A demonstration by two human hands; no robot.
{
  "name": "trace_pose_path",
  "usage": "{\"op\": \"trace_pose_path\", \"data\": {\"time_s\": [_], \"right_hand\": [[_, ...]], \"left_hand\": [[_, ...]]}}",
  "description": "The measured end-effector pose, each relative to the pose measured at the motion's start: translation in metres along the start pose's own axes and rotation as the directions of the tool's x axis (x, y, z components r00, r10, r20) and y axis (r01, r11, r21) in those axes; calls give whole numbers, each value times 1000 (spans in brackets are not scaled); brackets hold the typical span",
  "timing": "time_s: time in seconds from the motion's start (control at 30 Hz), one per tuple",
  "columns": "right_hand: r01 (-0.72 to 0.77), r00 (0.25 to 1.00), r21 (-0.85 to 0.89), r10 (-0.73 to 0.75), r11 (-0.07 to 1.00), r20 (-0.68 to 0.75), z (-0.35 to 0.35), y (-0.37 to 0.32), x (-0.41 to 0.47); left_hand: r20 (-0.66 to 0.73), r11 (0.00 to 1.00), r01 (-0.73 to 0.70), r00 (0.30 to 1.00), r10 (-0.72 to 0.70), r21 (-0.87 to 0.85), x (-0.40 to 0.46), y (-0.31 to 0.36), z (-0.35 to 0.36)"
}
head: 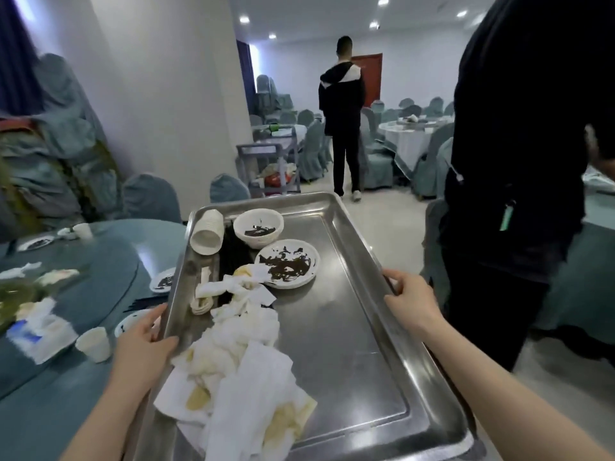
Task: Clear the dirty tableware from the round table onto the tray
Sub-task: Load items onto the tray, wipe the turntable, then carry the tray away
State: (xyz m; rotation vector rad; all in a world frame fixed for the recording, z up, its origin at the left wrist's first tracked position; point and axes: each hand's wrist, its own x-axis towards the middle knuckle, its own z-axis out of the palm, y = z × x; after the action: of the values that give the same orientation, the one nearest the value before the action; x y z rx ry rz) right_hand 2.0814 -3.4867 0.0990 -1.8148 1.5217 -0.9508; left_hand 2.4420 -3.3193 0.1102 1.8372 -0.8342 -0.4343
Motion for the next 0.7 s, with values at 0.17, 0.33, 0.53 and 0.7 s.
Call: {"op": "trace_pose_path", "data": {"time_s": [0.17,0.33,0.53,0.7], "right_hand": [[-15,999,-15,15,1000,-35,1,14,100],[-72,995,-7,72,997,-71,-17,46,197],[-74,987,-38,68,997,-144,-57,100,333],[-57,987,-33,51,998,-155,-85,138,447]], "left_hand": [[28,1000,-12,1000,13,-22,89,20,66],[118,999,-54,992,54,-1,173,42,157],[136,993,-113,985,110,19,263,88,297],[154,997,-73,985,71,4,329,120,403]]}}
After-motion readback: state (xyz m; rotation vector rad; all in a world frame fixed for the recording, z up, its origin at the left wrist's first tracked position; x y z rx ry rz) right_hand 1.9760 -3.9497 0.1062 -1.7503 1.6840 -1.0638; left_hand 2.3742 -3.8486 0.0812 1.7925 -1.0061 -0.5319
